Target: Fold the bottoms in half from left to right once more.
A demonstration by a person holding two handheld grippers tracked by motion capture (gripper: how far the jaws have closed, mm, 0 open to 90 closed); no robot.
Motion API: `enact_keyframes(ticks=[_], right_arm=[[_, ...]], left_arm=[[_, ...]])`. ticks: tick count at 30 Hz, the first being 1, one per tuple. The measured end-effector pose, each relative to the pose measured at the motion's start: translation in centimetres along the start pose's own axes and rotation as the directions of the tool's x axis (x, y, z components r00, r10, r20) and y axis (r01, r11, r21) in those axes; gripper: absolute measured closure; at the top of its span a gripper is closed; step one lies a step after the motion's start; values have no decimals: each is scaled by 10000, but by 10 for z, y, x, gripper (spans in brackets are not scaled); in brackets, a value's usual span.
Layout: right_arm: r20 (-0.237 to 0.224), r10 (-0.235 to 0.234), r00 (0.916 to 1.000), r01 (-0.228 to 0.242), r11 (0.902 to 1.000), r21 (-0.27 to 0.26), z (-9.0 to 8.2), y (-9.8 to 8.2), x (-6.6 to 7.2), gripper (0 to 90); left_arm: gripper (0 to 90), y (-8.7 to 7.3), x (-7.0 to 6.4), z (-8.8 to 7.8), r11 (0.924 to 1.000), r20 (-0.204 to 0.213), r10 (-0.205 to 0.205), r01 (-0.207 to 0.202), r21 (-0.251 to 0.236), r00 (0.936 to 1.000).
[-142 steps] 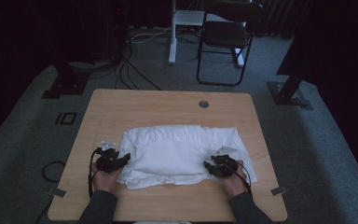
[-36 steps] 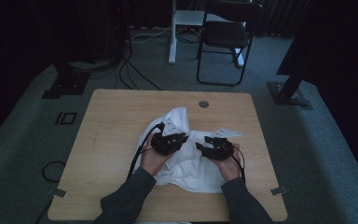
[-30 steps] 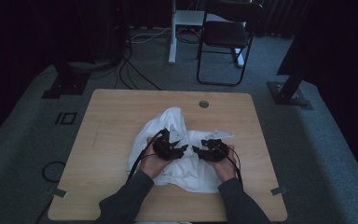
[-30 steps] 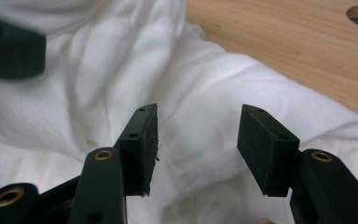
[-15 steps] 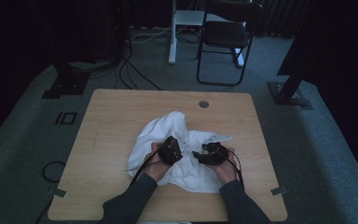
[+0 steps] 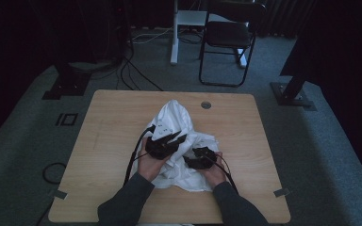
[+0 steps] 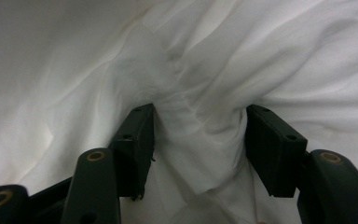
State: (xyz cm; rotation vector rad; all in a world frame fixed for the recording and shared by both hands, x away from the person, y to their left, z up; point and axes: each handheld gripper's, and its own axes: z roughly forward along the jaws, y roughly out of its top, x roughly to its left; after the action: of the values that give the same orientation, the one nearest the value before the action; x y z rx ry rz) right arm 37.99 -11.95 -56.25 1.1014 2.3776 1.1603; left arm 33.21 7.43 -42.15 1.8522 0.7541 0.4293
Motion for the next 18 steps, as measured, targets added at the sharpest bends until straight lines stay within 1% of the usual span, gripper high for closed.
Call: enact_keyframes(ticks=[2, 3, 4, 5, 6, 7, 8, 9, 10, 11, 12, 13, 14, 15, 16, 17, 18], right_arm=[[-88, -46, 10000, 47, 10000, 34, 3, 2, 3, 431], [-106, -69, 9999, 70, 10000, 28, 4, 3, 5, 430], [-118, -85, 9999, 86, 9999, 63, 4, 3, 5, 431], [-263, 64, 9996, -61, 9999, 110, 2, 3, 4, 423], [-375, 195, 9991, -189, 9997, 158, -1, 2, 0, 407], [-324, 477, 9983, -473, 9988, 124, -9, 1, -7, 400], [-278, 536, 9982, -535, 9986, 47, -13, 0, -9, 400], [-60, 687, 9976, -688, 9973, -246, -26, -2, -17, 400], [108, 785, 9969, -780, 9962, -390, -33, -3, -23, 400], [298, 985, 9947, -968, 9939, -535, -45, -4, -32, 399], [739, 1388, 9876, -1344, 9890, -618, -59, -7, -48, 398], [739, 1388, 9876, -1344, 9890, -618, -59, -7, -48, 398], [861, 1548, 9842, -1490, 9864, -699, -63, -8, -53, 398], [897, 1826, 9791, -1748, 9807, -881, -70, -10, -60, 396], [900, 1957, 9765, -1866, 9773, -1007, -73, -11, -63, 393], [910, 2050, 9745, -1934, 9736, -1216, -80, -12, -66, 388], [865, 2076, 9744, -1950, 9715, -1348, -83, -11, -67, 383]], left_arm=[[788, 2, -5, -1, 9996, 195, 104, -99, -252, 9998], [788, 2, -6, 0, 9995, 221, 201, -195, -246, 9996], [788, 0, -6, 3, 9995, 229, 279, -277, -120, 9993], [788, -2, -6, 7, 9997, 264, 252, -252, 25, 9993], [788, -7, -5, 12, 9997, 292, 204, -209, 153, 9994], [788, -9, -4, 13, 9996, 335, 189, -197, 219, 9993], [788, -14, -2, 17, 9996, 497, 71, -86, 283, 9987], [788, -17, -2, 20, 9995, 617, 18, -38, 324, 9981], [788, -22, -2, 24, 9990, 846, -23, -14, 440, 9964], [787, -25, -3, 27, 9985, 936, 56, -106, 532, 9956], [786, -33, -8, 36, 9963, 1153, 242, -334, 791, 9930], [786, -33, -8, 36, 9963, 1153, 242, -334, 791, 9930], [786, -38, -11, 42, 9942, 1320, 354, -483, 960, 9906], [785, -43, -12, 45, 9935, 1468, 259, -418, 1063, 9888], [785, -50, -13, 51, 9911, 1715, 115, -340, 1289, 9851], [785, -55, -14, 55, 9894, 1834, 66, -330, 1416, 9830], [785, -63, -14, 60, 9860, 1963, 0, -327, 1636, 9806]])
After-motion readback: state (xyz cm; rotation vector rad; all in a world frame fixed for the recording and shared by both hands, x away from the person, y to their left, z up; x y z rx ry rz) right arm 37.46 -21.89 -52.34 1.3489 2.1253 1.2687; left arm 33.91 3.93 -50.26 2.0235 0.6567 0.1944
